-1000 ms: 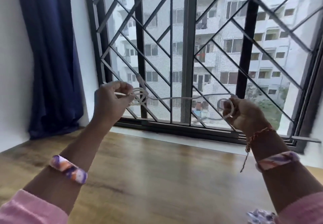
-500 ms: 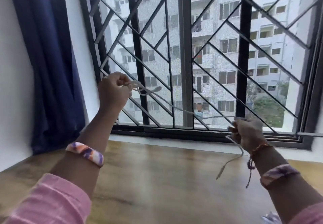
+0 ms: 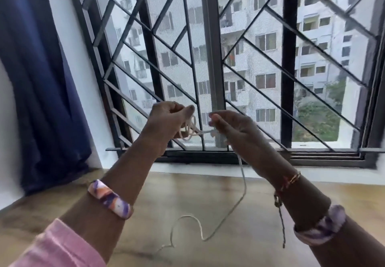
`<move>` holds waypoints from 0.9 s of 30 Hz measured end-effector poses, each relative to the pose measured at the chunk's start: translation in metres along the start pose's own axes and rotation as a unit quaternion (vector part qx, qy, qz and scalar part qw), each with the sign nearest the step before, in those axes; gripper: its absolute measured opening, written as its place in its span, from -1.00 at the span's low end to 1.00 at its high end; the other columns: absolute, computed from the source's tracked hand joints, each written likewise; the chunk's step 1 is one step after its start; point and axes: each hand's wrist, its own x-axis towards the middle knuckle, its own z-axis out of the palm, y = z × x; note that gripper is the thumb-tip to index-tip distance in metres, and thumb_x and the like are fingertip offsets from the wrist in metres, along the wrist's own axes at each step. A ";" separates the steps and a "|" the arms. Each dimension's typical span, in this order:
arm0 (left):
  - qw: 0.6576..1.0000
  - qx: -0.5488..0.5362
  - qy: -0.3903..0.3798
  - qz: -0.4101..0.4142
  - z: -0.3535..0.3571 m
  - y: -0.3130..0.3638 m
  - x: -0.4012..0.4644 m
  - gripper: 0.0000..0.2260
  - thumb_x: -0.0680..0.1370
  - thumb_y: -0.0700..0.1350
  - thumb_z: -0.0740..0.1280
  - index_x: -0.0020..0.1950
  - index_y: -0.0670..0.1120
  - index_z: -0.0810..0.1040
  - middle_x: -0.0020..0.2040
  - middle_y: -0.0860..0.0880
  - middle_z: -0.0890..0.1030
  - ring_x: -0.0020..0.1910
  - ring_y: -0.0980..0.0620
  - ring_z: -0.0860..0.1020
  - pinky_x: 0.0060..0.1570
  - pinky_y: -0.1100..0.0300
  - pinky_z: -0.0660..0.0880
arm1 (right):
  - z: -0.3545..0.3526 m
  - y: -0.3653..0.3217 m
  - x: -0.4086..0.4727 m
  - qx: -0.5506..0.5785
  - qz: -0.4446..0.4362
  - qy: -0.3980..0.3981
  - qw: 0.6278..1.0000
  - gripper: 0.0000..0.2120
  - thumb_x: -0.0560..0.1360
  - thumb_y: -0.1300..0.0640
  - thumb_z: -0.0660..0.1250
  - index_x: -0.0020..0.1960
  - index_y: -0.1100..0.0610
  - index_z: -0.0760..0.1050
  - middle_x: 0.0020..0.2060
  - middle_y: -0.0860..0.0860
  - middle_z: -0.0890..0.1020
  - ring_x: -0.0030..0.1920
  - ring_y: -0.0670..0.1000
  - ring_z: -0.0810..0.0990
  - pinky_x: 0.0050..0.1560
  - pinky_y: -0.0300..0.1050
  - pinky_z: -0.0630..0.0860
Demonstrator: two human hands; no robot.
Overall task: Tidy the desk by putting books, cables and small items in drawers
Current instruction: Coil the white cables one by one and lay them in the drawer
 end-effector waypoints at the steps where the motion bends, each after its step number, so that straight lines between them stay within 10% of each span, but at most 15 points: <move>1: 0.999 -0.036 -0.016 -0.020 0.003 -0.001 -0.001 -0.81 0.51 -0.10 0.35 -0.27 -0.15 0.51 -0.35 -0.05 0.49 -0.41 0.11 0.48 -0.44 0.28 0.51 | 0.006 0.002 0.004 -0.047 -0.017 -0.006 0.999 -0.74 0.52 0.07 0.28 0.14 0.17 0.55 -0.03 0.00 0.65 -0.02 -0.12 0.61 -0.05 -0.29 0.51; 8: 0.978 -0.173 -0.119 -0.019 -0.009 -0.017 0.001 -0.82 0.39 -0.45 0.36 -0.05 -0.27 0.51 -0.27 -0.08 0.61 -0.35 0.10 0.57 -0.38 0.34 0.50 | 0.022 0.022 0.007 -0.144 -0.014 0.068 0.987 -0.90 0.43 0.04 0.41 -0.15 0.05 0.66 -0.26 -0.06 0.68 -0.19 -0.06 0.62 -0.08 0.01 0.55; 12: 0.989 0.004 -0.066 0.135 -0.016 -0.029 0.005 -0.79 0.38 -0.43 0.41 -0.04 -0.22 0.59 -0.25 -0.03 0.62 -0.31 0.22 0.57 -0.27 0.41 0.52 | 0.030 0.013 0.008 -0.191 0.013 0.096 0.977 -0.89 0.45 0.01 0.38 -0.24 -0.04 0.60 -0.33 -0.11 0.58 -0.18 0.00 0.55 0.02 0.18 0.46; 17: 0.889 0.229 -0.007 0.396 -0.027 -0.040 0.009 -0.84 0.45 -0.27 0.35 0.00 -0.20 0.65 -0.17 -0.07 0.65 -0.24 0.07 0.59 -0.18 0.21 0.54 | 0.039 -0.008 0.012 -0.180 0.016 0.072 0.981 -0.95 0.44 0.17 0.40 -0.16 0.13 0.62 -0.25 0.09 0.68 -0.17 0.05 0.64 -0.03 0.10 0.55; 21: 0.930 0.096 -0.008 0.354 -0.037 -0.039 0.001 -0.87 0.44 -0.24 0.31 -0.10 -0.12 0.65 -0.24 0.15 0.59 -0.25 0.29 0.55 -0.20 0.43 0.46 | 0.049 -0.024 0.012 -0.080 -0.002 0.034 0.996 -0.71 0.36 0.30 0.46 -0.12 -0.05 0.48 -0.33 0.11 0.66 -0.33 0.10 0.61 -0.25 -0.04 0.54; 27: 0.963 -0.033 0.028 0.267 -0.042 -0.024 0.013 -0.81 0.47 -0.37 0.34 -0.07 -0.09 0.61 -0.23 0.10 0.60 -0.33 0.29 0.56 -0.27 0.37 0.54 | 0.051 -0.043 0.022 -0.141 -0.073 0.106 0.982 -0.96 0.33 0.17 0.51 -0.24 0.10 0.66 -0.37 -0.10 0.65 -0.34 -0.19 0.61 -0.23 -0.27 0.56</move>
